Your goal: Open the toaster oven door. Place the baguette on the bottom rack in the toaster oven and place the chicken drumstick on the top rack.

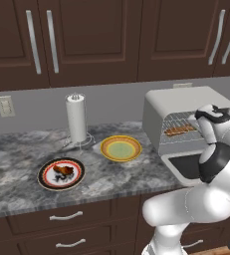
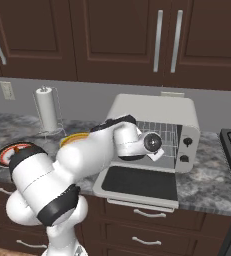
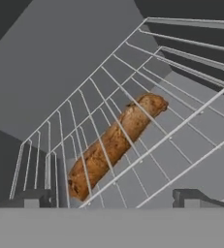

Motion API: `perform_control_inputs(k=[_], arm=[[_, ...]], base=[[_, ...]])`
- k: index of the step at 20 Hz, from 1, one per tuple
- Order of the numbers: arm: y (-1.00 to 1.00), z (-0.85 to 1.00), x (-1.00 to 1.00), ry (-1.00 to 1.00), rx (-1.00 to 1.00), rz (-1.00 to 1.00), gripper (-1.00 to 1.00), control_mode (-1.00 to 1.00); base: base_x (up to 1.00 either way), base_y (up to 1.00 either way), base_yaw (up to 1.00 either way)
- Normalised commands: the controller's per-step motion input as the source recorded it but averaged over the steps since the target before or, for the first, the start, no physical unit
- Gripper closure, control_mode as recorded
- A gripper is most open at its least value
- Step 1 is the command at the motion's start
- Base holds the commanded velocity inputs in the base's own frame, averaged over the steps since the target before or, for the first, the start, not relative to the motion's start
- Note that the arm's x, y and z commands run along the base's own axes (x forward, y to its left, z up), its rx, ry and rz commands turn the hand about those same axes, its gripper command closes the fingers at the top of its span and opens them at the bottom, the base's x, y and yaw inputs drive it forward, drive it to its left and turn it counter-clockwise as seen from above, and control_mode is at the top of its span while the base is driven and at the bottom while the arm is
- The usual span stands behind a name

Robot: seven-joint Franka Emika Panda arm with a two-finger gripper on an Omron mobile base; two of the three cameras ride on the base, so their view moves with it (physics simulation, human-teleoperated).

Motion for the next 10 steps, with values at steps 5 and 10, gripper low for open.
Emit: perform_control_inputs(k=[5, 10], arm=[[0.0, -0.05, 0.17, -0.02, 0.03, 0.0, -1.0, -1.0], [0.0, -0.1, 0.23, 0.0, 0.02, 0.0, -1.0, -1.0]], base=[[0.0, 0.0, 0.0], [0.0, 0.0, 0.0]])
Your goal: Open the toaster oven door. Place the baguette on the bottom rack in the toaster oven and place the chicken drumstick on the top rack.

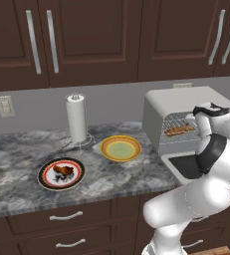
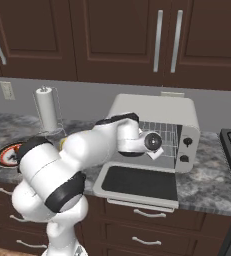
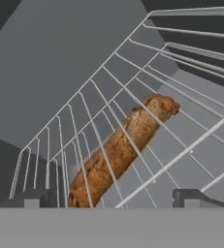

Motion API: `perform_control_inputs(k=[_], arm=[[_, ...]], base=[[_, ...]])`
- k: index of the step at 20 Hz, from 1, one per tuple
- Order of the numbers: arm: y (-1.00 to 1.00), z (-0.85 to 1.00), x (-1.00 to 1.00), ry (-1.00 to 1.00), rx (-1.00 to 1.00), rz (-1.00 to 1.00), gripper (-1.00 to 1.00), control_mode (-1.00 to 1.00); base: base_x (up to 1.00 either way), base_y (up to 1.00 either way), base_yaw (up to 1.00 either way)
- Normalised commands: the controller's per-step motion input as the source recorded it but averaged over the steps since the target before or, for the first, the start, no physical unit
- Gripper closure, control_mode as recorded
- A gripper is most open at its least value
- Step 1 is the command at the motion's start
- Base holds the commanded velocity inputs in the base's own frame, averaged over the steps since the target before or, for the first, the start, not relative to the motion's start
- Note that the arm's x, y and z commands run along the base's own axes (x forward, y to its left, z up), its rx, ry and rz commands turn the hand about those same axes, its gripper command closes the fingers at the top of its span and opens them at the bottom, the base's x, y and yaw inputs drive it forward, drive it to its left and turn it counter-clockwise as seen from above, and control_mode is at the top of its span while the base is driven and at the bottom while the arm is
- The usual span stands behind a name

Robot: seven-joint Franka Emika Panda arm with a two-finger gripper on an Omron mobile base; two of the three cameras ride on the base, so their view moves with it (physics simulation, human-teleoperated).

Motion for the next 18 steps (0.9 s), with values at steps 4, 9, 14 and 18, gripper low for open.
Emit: perform_control_inputs(k=[4, 9, 14, 18], arm=[[0.0, -0.14, 0.21, -0.02, 0.01, 0.0, -1.0, -1.0], [0.0, -0.26, 0.08, -0.06, 0.01, 0.0, -1.0, -1.0], [-0.01, -0.17, 0.13, -0.11, 0.0, 0.01, -1.0, -1.0], [-0.05, 0.0, 0.22, -0.04, 0.0, 0.0, -1.0, -1.0]], base=[[0.0, 0.0, 0.0], [0.0, 0.0, 0.0], [0.0, 0.0, 0.0], [0.0, 0.0, 0.0]])
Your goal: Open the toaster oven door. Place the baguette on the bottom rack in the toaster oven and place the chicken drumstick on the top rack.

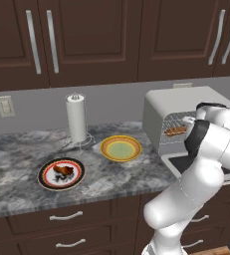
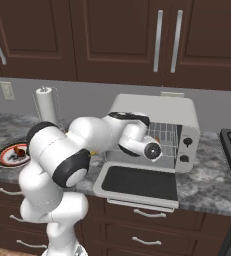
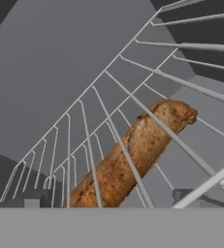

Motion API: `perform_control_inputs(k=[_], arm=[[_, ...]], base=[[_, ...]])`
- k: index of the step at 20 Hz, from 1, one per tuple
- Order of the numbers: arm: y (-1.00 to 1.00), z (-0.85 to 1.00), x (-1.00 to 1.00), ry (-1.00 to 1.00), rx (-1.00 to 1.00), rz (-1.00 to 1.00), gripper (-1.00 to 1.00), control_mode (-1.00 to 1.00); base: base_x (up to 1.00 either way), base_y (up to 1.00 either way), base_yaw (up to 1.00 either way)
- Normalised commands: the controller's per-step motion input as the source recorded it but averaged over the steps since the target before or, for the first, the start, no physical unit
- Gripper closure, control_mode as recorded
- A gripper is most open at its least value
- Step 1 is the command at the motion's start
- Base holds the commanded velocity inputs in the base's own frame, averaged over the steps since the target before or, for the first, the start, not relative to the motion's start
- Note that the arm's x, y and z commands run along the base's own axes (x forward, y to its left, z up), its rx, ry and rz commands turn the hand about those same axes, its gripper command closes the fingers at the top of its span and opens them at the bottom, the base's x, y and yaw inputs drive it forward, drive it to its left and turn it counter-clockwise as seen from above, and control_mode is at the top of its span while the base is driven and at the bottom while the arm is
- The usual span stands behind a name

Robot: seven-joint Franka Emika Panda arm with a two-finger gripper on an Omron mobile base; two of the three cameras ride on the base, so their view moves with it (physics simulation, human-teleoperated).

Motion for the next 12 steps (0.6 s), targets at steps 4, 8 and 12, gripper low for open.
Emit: perform_control_inputs(k=[4, 8, 12], arm=[[-0.07, 0.0, 0.18, 0.0, 0.0, 0.0, -1.0, -1.0], [-0.12, 0.0, 0.16, 0.0, 0.0, 0.0, -1.0, -1.0], [-0.13, 0.0, 0.17, 0.03, 0.0, 0.0, -1.0, -1.0]], base=[[0.0, 0.0, 0.0], [0.0, 0.0, 0.0], [0.0, 0.0, 0.0]])
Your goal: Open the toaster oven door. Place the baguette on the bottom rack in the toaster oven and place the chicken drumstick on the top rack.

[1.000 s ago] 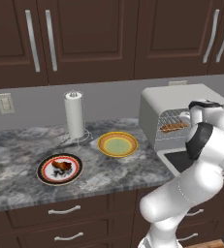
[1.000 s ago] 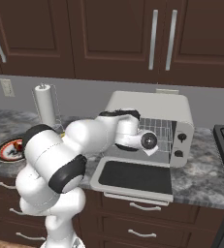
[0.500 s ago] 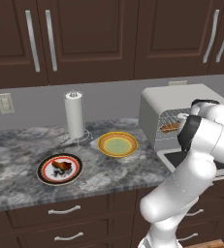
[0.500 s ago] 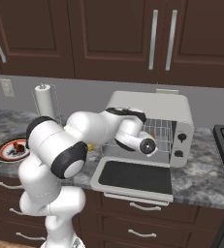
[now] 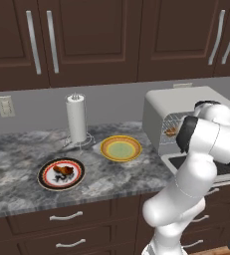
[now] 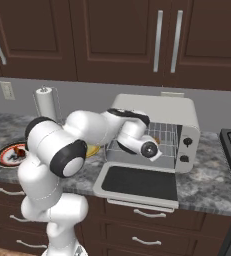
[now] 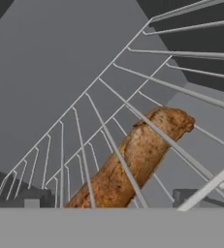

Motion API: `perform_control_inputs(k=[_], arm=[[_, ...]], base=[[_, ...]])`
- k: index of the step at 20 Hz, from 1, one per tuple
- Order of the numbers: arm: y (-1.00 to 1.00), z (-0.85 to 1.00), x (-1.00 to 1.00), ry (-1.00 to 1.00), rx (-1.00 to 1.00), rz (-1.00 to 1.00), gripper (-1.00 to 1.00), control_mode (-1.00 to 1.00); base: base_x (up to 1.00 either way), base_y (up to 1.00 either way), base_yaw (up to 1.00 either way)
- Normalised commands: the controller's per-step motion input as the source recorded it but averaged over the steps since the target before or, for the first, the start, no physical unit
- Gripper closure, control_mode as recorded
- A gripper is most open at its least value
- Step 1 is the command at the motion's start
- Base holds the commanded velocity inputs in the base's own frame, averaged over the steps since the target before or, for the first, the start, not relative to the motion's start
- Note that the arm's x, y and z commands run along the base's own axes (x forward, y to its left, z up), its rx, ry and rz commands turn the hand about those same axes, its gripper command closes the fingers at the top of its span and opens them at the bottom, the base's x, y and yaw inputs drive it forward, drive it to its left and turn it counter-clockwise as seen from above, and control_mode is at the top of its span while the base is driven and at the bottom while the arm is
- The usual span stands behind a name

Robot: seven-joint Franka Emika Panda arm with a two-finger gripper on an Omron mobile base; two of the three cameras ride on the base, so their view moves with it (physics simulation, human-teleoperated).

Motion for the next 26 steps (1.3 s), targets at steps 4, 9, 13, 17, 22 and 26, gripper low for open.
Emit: perform_control_inputs(k=[4, 9, 13, 17, 22, 26], arm=[[-0.09, 0.0, 0.22, 0.08, 0.01, 0.0, 1.0, -1.0], [-0.05, -0.03, 0.25, 0.03, 0.05, 0.01, 1.0, -1.0], [-0.01, -0.19, 0.12, 0.02, 0.08, 0.02, 1.0, -1.0], [0.0, -0.39, 0.05, 0.07, 0.08, 0.03, 1.0, -1.0], [0.0, -0.48, 0.02, 0.11, 0.09, 0.05, 1.0, -1.0], [-0.01, -0.55, 0.0, 0.15, 0.09, 0.06, 1.0, -1.0]], base=[[0.0, 0.0, 0.0], [0.0, 0.0, 0.0], [0.0, 0.0, 0.0], [0.0, 0.0, 0.0], [0.0, 0.0, 0.0], [0.0, 0.0, 0.0]])
